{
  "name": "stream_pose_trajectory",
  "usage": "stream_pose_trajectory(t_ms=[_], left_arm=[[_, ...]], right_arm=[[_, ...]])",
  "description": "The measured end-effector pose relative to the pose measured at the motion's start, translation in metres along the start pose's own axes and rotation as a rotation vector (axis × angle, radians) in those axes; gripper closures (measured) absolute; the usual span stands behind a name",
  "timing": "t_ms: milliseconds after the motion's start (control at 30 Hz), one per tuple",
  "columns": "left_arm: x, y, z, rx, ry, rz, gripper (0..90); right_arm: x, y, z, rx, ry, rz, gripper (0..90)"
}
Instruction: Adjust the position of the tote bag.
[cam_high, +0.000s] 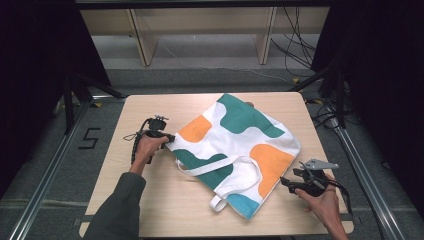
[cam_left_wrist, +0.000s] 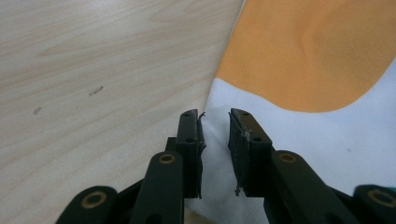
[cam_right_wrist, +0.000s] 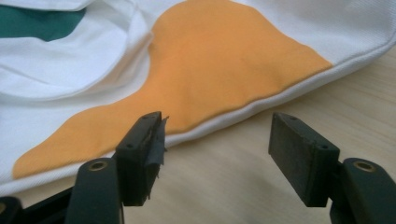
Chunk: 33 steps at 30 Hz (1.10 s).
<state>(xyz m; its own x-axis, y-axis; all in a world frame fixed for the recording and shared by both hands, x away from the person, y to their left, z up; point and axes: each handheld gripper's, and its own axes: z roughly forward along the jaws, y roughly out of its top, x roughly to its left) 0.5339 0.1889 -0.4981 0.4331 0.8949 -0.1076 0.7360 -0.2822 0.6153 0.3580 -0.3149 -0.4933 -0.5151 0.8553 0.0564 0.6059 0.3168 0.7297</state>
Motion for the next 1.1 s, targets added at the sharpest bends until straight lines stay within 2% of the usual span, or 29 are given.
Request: stream_pose_trajectory(t_ms=[33, 67, 100, 133, 167, 233, 300, 333, 367, 400, 467, 500, 567, 600, 633, 667, 700, 733, 767, 800, 833, 867, 900, 967, 1000, 1033, 1067, 1100], left_arm=[[-0.001, -0.001, 0.0, -0.005, -0.003, 0.0, 73.8], [-0.003, -0.003, -0.003, 0.012, 0.001, 0.01, 73.9], [-0.004, -0.004, -0.004, 0.013, -0.002, 0.013, 74.1], [-0.007, -0.006, -0.005, 0.014, 0.0, 0.019, 74.3], [-0.008, -0.008, -0.006, 0.019, 0.001, 0.025, 74.4], [-0.013, -0.013, -0.009, 0.006, 0.001, 0.033, 74.7], [-0.017, -0.019, -0.012, 0.014, -0.005, 0.049, 74.8], [-0.019, -0.022, -0.013, -0.002, 0.002, 0.053, 74.8], [-0.021, -0.024, -0.015, 0.007, 0.006, 0.065, 74.9], [-0.025, -0.028, -0.017, -0.006, 0.02, 0.093, 74.9], [-0.031, -0.035, -0.021, -0.014, 0.023, 0.113, 75.0], [-0.033, -0.039, -0.022, -0.03, 0.029, 0.119, 75.1], [-0.036, -0.046, -0.028, -0.013, 0.019, 0.134, 75.1], [-0.038, -0.05, -0.031, -0.014, 0.017, 0.143, 75.2], [-0.041, -0.055, -0.034, -0.012, 0.012, 0.144, 75.2], [-0.043, -0.058, -0.036, -0.018, 0.018, 0.15, 75.2], [-0.044, -0.061, -0.038, -0.017, 0.019, 0.159, 75.3], [-0.047, -0.066, -0.041, -0.015, 0.014, 0.173, 75.2], [-0.048, -0.069, -0.043, -0.018, 0.01, 0.173, 75.2], [-0.05, -0.074, -0.047, -0.018, 0.006, 0.178, 75.2], [-0.052, -0.078, -0.05, -0.022, 0.008, 0.18, 75.2], [-0.053, -0.083, -0.053, -0.023, 0.002, 0.183, 75.2], [-0.056, -0.087, -0.055, -0.029, 0.007, 0.189, 75.2], [-0.06, -0.096, -0.062, -0.024, 0.003, 0.213, 75.2], [-0.062, -0.099, -0.063, -0.029, -0.003, 0.21, 75.2], [-0.064, -0.102, -0.065, -0.028, -0.006, 0.213, 75.3], [-0.065, -0.103, -0.067, -0.023, -0.007, 0.219, 75.3], [-0.067, -0.107, -0.07, -0.019, -0.015, 0.227, 75.3]], right_arm=[[-0.002, 0.002, 0.001, 0.004, -0.002, 0.017, 38.0], [-0.006, 0.002, 0.003, 0.015, -0.01, 0.001, 39.3], [-0.007, 0.003, 0.005, 0.026, 0.006, 0.041, 41.4], [-0.007, 0.003, 0.006, 0.034, -0.004, 0.066, 43.1], [-0.013, 0.003, 0.008, 0.026, -0.005, 0.031, 45.9], [-0.019, 0.006, 0.011, 0.034, -0.01, 0.051, 48.9], [-0.019, 0.007, 0.012, 0.035, -0.01, 0.067, 49.8], [-0.022, 0.007, 0.013, 0.036, -0.013, 0.06, 51.1], [-0.022, 0.009, 0.014, 0.031, -0.004, 0.072, 51.2], [-0.024, 0.009, 0.013, 0.045, -0.011, 0.069, 51.7], [-0.029, 0.01, 0.014, 0.045, -0.015, 0.091, 53.8], [-0.029, 0.011, 0.015, 0.042, -0.003, 0.116, 54.3], [-0.036, 0.012, 0.019, 0.044, -0.002, 0.112, 55.3], [-0.036, 0.014, 0.022, 0.044, 0.016, 0.126, 57.0], [-0.037, 0.016, 0.025, 0.046, 0.019, 0.123, 57.7], [-0.04, 0.019, 0.028, 0.074, -0.006, 0.084, 60.6], [-0.039, 0.021, 0.029, 0.095, -0.026, 0.097, 63.9], [-0.042, 0.023, 0.032, 0.078, -0.02, 0.048, 66.6], [-0.043, 0.027, 0.035, 0.085, -0.019, 0.066, 69.8], [-0.048, 0.029, 0.039, 0.065, -0.024, 0.008, 73.2], [-0.049, 0.034, 0.042, 0.077, 0.009, 0.044, 76.3], [-0.051, 0.037, 0.045, 0.089, -0.005, 0.045, 78.4], [-0.051, 0.04, 0.05, 0.059, -0.021, 0.062, 79.4], [-0.052, 0.047, 0.057, 0.065, -0.035, 0.041, 81.5], [-0.054, 0.053, 0.06, 0.082, -0.035, 0.001, 82.7], [-0.052, 0.056, 0.064, 0.093, -0.043, 0.008, 83.4], [-0.053, 0.059, 0.07, 0.061, -0.041, -0.016, 84.0], [-0.052, 0.063, 0.07, 0.102, -0.044, -0.028, 84.4]])
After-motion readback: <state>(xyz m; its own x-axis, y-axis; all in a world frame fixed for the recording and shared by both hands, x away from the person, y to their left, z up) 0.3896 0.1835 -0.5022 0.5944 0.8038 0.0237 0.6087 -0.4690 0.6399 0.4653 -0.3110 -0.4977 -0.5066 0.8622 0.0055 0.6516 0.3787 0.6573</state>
